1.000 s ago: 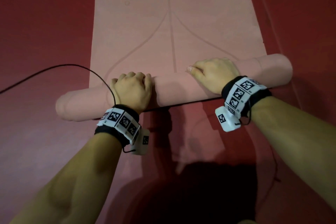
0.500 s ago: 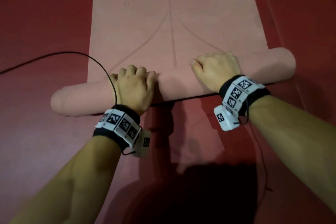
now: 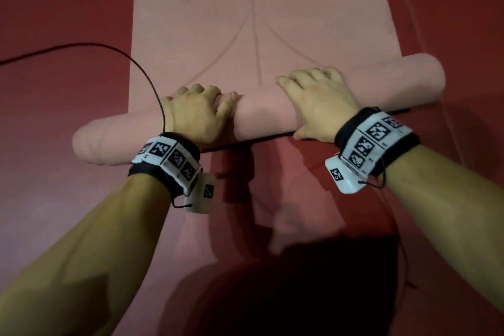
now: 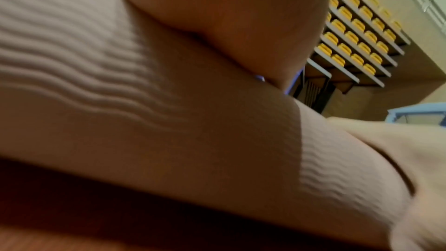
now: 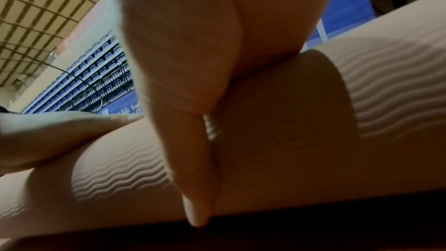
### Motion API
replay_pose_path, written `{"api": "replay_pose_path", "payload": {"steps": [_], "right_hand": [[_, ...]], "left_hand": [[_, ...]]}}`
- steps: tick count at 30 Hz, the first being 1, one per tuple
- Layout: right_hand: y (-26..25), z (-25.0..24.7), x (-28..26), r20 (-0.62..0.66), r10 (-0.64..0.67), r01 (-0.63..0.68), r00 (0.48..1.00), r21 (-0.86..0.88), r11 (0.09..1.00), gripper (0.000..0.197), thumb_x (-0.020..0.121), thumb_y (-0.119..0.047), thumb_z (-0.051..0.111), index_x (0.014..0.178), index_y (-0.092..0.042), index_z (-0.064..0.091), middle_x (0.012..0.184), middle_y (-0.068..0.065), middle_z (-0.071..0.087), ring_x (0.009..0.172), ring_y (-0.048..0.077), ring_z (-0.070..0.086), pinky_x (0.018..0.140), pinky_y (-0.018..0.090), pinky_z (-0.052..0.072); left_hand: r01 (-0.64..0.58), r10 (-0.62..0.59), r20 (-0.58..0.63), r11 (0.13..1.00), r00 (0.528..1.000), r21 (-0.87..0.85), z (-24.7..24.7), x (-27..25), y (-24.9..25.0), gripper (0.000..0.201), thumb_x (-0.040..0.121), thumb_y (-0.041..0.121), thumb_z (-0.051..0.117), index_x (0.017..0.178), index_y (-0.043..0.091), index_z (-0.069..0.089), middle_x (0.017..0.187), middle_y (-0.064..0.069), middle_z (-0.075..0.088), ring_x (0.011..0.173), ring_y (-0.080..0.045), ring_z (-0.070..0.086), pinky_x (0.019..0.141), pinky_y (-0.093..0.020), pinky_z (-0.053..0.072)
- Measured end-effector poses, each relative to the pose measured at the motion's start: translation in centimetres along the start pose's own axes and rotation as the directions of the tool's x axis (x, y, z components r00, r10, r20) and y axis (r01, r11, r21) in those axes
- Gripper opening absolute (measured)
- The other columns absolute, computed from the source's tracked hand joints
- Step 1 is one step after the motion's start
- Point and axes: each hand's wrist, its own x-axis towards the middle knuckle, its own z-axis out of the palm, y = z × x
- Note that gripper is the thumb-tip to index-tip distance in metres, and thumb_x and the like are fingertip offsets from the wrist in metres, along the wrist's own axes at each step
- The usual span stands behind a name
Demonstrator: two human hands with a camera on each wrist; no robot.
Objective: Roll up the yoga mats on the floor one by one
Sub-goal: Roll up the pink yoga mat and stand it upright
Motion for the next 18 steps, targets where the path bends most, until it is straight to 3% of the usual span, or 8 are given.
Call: {"api": "replay_pose_path", "payload": {"steps": [3, 5, 7, 9, 14, 18], "right_hand": [[0.2, -0.6, 1.1, 0.013, 0.017, -0.017, 1.0, 0.015, 1.0, 0.112, 0.055, -0.054, 0.086, 0.148, -0.027, 0.03, 0.137, 0.001, 0.049, 0.126, 0.027, 0.046, 0.104, 0.048, 0.033], [0.3, -1.0, 1.6, 0.046, 0.026, -0.027, 0.999, 0.031, 0.999, 0.111, 0.054, -0.055, 0.087, 0.147, -0.029, 0.032, 0.137, 0.0, 0.05, 0.127, 0.026, 0.045, 0.104, 0.047, 0.034], [0.3, -1.2, 1.8, 0.069, 0.035, -0.038, 0.997, 0.041, 0.998, 0.112, 0.054, -0.054, 0.088, 0.148, -0.03, 0.032, 0.138, -0.001, 0.049, 0.128, 0.025, 0.045, 0.105, 0.047, 0.034], [0.2, -1.2, 1.7, 0.074, 0.043, -0.047, 0.996, 0.053, 0.997, 0.113, 0.054, -0.054, 0.088, 0.149, -0.031, 0.031, 0.139, -0.001, 0.048, 0.129, 0.025, 0.044, 0.106, 0.047, 0.032], [0.0, -1.4, 0.9, 0.057, 0.045, -0.048, 0.997, 0.049, 0.998, 0.112, 0.056, -0.055, 0.087, 0.15, -0.031, 0.03, 0.14, 0.0, 0.048, 0.129, 0.026, 0.044, 0.106, 0.047, 0.031], [-0.8, -1.5, -0.8, 0.04, 0.058, -0.06, 0.998, 0.043, 0.997, 0.11, 0.057, -0.054, 0.086, 0.149, -0.032, 0.03, 0.138, 0.0, 0.049, 0.128, 0.026, 0.044, 0.106, 0.046, 0.031]], "left_hand": [[-0.07, 0.071, 0.051, 0.997, 0.996, -0.028, -0.5, 0.0, -0.3, 0.085, 0.08, 0.084, 0.017, 0.13, 0.028, 0.058, 0.128, -0.006, 0.059, 0.119, -0.033, 0.05, 0.096, -0.054, 0.038], [-0.132, 0.128, 0.066, 0.99, 0.99, 0.047, -0.6, -0.6, -0.1, 0.099, 0.066, 0.094, 0.037, 0.137, 0.026, 0.05, 0.13, -0.006, 0.057, 0.12, -0.034, 0.05, 0.098, -0.056, 0.036], [-0.151, 0.139, 0.108, 0.981, 0.984, 0.12, -0.3, -0.9, 0.1, 0.116, 0.048, 0.089, 0.066, 0.141, 0.026, 0.041, 0.132, -0.005, 0.055, 0.121, -0.034, 0.05, 0.1, -0.059, 0.036], [-0.141, 0.126, 0.117, 0.982, 0.985, 0.128, -0.2, -0.8, 0.0, 0.117, 0.044, 0.076, 0.081, 0.141, 0.026, 0.039, 0.131, -0.005, 0.055, 0.12, -0.035, 0.051, 0.1, -0.059, 0.037], [-0.111, 0.097, 0.094, 0.981, 0.991, 0.158, -0.6, -1.2, 0.7, 0.1, 0.052, 0.065, 0.08, 0.138, 0.029, 0.042, 0.126, -0.004, 0.056, 0.116, -0.033, 0.053, 0.098, -0.053, 0.039], [-0.086, 0.066, 0.132, 0.985, 0.989, 0.147, -1.0, -2.4, 1.3, 0.101, 0.049, 0.055, 0.089, 0.135, 0.03, 0.042, 0.125, -0.003, 0.054, 0.119, -0.031, 0.05, 0.1, -0.057, 0.038]]}}
